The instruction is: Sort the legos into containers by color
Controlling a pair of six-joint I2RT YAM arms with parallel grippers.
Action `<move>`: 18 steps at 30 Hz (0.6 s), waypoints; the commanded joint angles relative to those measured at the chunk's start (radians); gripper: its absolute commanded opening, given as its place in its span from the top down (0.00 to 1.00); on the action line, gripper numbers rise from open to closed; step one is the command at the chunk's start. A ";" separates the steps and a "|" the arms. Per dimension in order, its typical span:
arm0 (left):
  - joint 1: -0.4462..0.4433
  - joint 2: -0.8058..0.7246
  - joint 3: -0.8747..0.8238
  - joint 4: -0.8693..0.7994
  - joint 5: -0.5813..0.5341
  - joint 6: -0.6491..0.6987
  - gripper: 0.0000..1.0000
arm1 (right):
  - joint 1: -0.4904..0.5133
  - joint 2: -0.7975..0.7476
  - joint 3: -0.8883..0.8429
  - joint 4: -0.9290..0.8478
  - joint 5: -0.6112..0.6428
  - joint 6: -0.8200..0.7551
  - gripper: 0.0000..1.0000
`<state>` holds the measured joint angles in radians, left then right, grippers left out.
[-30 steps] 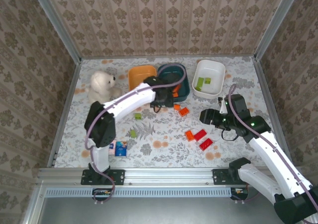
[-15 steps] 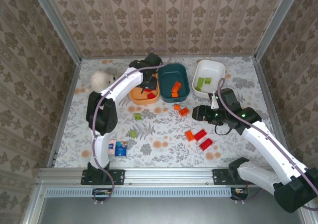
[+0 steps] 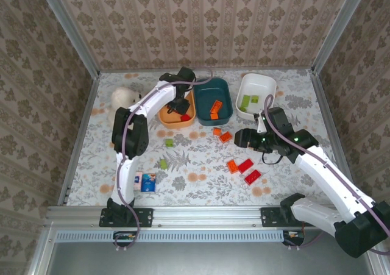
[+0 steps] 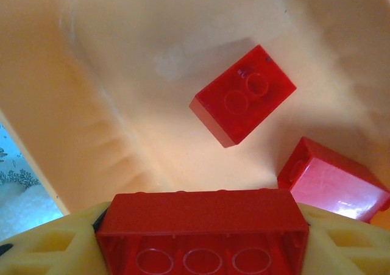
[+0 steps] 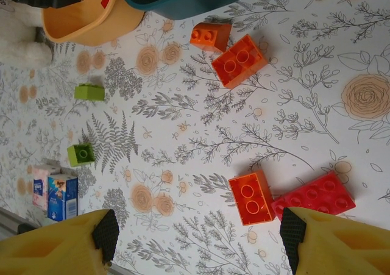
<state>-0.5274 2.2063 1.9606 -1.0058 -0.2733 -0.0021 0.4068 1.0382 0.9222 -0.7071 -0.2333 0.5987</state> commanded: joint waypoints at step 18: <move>0.041 0.013 0.005 -0.045 0.041 0.057 0.10 | 0.027 0.139 0.097 -0.038 0.055 -0.010 0.27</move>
<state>-0.4885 2.2498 1.9583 -1.0214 -0.2466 0.0677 0.4202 1.1458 0.9859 -0.7132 -0.2211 0.5987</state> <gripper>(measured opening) 0.892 0.734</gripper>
